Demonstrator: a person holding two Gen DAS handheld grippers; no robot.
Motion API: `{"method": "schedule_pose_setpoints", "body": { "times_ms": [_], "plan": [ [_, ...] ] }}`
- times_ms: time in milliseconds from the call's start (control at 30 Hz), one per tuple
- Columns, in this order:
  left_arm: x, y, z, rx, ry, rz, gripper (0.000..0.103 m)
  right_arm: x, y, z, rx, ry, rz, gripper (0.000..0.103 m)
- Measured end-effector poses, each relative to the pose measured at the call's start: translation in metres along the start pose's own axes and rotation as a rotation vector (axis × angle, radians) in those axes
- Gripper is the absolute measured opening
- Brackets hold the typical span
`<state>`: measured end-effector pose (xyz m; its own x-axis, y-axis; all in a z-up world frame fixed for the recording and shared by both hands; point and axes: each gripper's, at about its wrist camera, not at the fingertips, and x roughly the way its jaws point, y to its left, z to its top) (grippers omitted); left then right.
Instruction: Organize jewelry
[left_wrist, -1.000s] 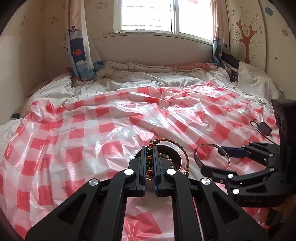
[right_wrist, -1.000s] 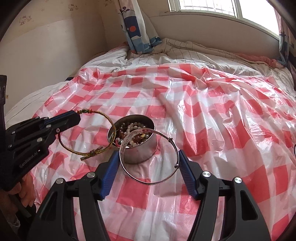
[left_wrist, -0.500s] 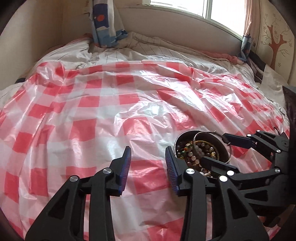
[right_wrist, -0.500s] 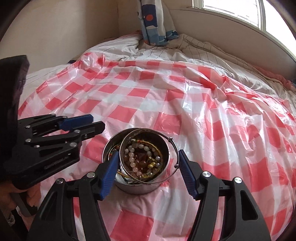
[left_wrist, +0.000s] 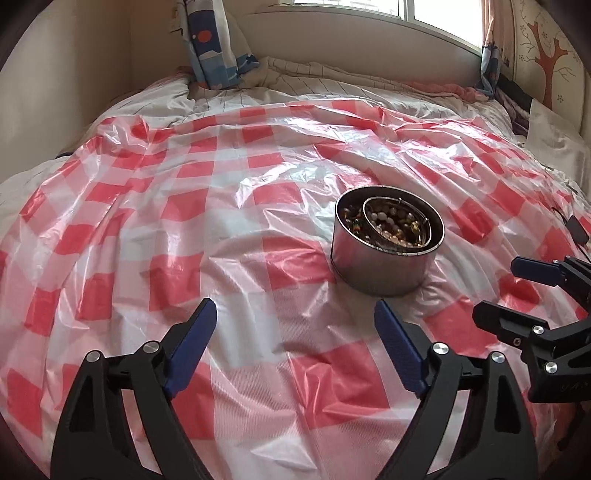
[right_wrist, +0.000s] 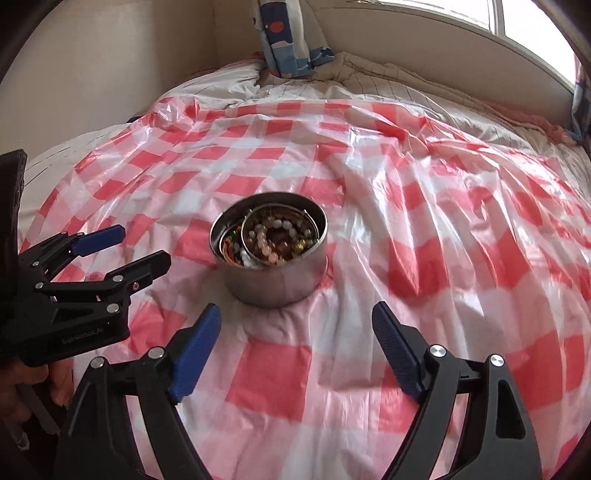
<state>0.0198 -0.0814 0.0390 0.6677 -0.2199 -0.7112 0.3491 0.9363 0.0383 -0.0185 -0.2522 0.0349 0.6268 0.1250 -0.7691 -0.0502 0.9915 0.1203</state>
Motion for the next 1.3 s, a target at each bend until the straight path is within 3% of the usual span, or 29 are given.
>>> {"method": "schedule_pose_setpoints", "body": {
  "times_ms": [100, 367, 700, 1300],
  "plan": [
    [-0.002, -0.005, -0.012, 0.020, 0.016, 0.008, 0.088, -0.006, -0.005, -0.016, 0.048, 0.009, -0.015, 0.087],
    [0.008, -0.009, -0.031, 0.042, 0.072, 0.032, 0.095, -0.005, -0.023, -0.042, 0.147, 0.047, -0.061, 0.088],
    [0.019, 0.002, -0.039, -0.049, 0.118, -0.006, 0.096, 0.012, -0.018, -0.051, 0.111, 0.108, -0.117, 0.096],
    [0.023, -0.002, -0.039, -0.053, 0.130, 0.012, 0.096, 0.014, -0.016, -0.056, 0.111, 0.098, -0.134, 0.096]
  ]
}}
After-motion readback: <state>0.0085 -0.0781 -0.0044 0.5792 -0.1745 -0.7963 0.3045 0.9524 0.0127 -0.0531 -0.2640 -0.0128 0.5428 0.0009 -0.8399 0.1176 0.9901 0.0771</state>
